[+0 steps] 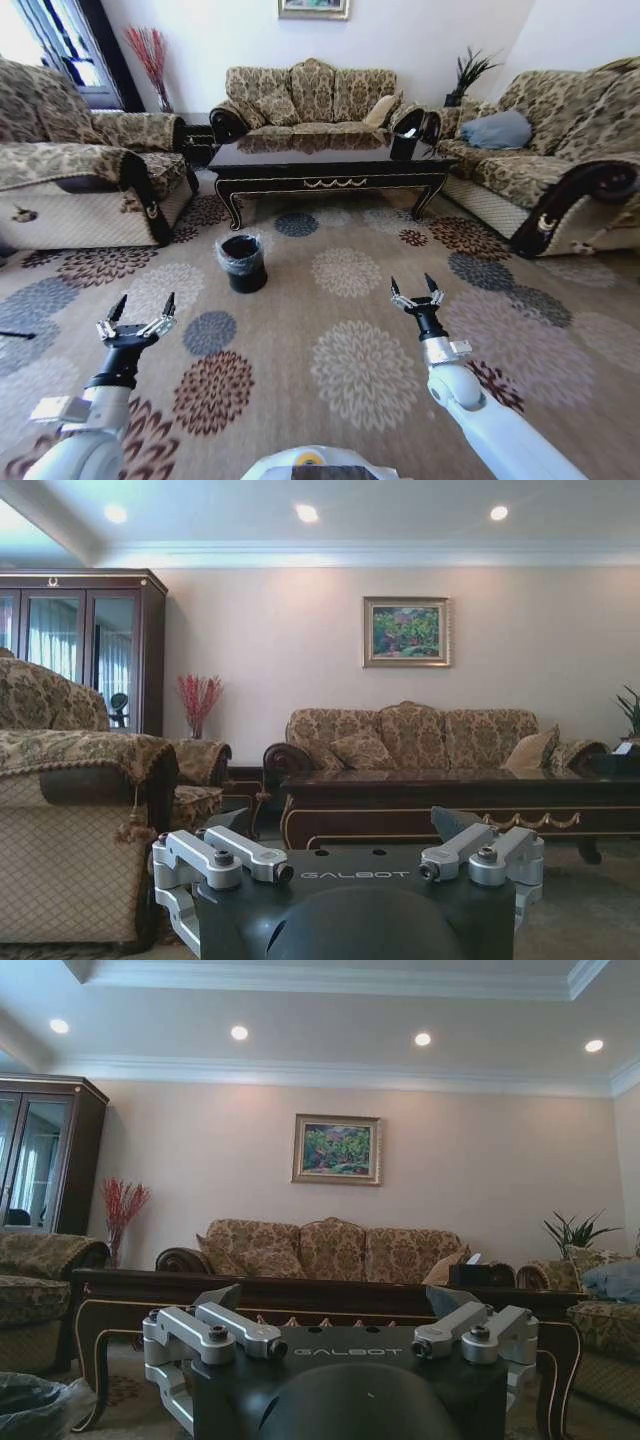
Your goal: Move to the front of the table and pick up the trash from the floor, then place it into the trash bin.
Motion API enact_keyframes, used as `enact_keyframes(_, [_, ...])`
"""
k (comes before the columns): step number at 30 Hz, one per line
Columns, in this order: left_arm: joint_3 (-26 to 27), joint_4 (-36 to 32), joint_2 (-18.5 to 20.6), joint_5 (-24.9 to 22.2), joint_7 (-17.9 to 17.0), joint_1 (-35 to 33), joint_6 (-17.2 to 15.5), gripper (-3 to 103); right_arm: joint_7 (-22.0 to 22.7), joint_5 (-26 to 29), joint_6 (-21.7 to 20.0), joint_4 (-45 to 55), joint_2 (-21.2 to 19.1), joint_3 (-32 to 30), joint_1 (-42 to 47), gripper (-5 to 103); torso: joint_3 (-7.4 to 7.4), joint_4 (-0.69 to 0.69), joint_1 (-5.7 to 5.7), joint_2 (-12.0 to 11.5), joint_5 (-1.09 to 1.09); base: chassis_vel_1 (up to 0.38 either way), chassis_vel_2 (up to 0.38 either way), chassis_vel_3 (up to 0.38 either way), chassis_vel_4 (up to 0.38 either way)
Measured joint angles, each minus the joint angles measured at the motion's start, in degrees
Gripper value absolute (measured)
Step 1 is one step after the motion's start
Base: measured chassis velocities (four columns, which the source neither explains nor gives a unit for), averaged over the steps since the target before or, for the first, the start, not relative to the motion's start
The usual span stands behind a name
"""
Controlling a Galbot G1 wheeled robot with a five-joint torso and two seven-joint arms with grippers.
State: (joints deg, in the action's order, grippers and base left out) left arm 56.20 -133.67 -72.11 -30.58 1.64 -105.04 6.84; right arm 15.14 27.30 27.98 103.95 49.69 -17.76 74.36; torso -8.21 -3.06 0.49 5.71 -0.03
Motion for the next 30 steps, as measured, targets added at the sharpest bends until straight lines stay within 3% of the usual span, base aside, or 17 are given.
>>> enact_keyframes(19, [-0.42, -1.28, -1.07, 1.49, 0.41, -1.58, 1.32, 100, -0.36, -0.06, 0.82, 0.2, 0.06, -0.91, 1.24, 100, -0.01, -0.02, 0.02, 0.0, 0.02, 0.282, -0.28, -0.281, 0.289])
enact_keyframes(30, [-0.87, -1.11, -1.28, 2.13, 0.59, -1.73, 1.75, 100, -1.54, -0.22, 2.89, -0.23, 0.54, -1.19, 1.65, 100, -0.02, -0.01, 0.02, -0.01, 0.02, 0.093, -0.128, -0.081, 0.128])
